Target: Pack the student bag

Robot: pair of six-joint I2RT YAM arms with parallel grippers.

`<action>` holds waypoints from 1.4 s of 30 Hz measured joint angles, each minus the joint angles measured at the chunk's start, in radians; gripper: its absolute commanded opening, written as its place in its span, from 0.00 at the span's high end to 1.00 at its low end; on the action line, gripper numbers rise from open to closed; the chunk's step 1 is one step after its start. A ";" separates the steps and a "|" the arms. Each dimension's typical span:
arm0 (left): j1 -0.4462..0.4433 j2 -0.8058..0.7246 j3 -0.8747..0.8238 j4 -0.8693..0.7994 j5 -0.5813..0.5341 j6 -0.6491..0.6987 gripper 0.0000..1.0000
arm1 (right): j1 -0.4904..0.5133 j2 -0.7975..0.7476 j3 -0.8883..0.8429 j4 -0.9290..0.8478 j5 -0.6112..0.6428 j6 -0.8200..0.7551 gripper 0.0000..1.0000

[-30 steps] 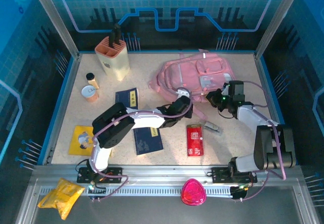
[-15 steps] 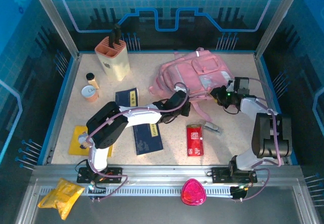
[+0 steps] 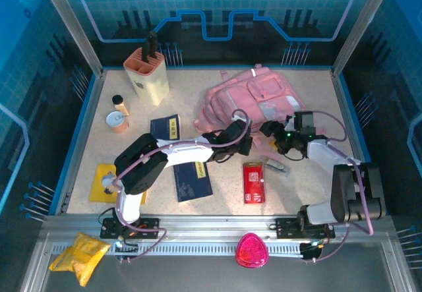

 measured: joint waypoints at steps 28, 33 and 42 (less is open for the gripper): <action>0.116 -0.122 -0.149 -0.009 0.068 0.123 1.00 | -0.148 0.215 0.158 0.006 -0.111 -0.045 0.98; 0.128 -0.125 -0.149 0.013 0.126 0.118 1.00 | -0.149 0.308 0.277 -0.042 -0.114 -0.067 0.90; 0.011 -0.056 -0.012 -0.023 0.145 0.096 1.00 | -0.154 0.360 0.421 -0.129 -0.018 -0.121 0.30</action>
